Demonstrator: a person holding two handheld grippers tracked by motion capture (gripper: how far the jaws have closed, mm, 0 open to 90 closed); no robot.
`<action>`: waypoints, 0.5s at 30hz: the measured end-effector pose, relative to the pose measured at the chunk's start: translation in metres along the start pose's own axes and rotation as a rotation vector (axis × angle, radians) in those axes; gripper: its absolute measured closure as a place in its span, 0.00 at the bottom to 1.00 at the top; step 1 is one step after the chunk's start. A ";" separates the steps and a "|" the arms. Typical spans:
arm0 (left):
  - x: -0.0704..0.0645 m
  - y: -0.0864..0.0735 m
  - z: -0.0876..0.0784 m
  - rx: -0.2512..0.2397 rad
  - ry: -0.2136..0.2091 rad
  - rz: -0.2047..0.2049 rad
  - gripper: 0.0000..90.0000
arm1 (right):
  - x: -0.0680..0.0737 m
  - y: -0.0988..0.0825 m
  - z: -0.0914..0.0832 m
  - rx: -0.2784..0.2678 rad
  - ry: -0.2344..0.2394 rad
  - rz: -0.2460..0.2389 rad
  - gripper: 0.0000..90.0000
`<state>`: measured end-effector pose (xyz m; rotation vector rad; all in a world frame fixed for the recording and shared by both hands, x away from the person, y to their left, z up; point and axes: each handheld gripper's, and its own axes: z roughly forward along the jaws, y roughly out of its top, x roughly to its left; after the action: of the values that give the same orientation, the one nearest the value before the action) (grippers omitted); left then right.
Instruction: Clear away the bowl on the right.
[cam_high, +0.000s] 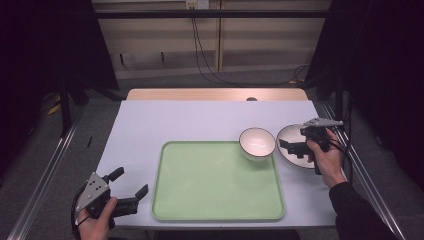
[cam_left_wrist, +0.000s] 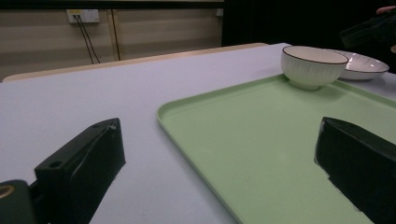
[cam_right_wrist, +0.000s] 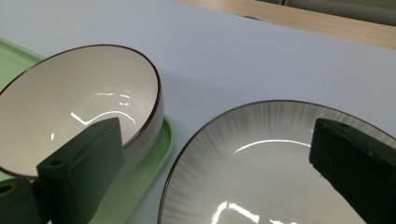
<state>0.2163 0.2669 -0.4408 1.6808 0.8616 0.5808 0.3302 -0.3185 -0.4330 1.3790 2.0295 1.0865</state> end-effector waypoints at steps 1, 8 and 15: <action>0.000 0.000 0.000 0.000 -0.002 -0.001 0.02 | 0.000 -0.004 -0.003 -0.005 0.001 0.002 0.03; -0.001 0.000 0.001 -0.002 -0.002 -0.003 0.02 | -0.001 -0.014 -0.018 -0.034 -0.010 0.011 0.03; -0.001 0.000 0.001 0.001 -0.002 -0.003 0.02 | 0.003 -0.022 -0.035 -0.057 0.005 0.015 0.02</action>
<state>0.2166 0.2658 -0.4408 1.6807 0.8626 0.5768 0.2915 -0.3323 -0.4300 1.3664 1.9788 1.1472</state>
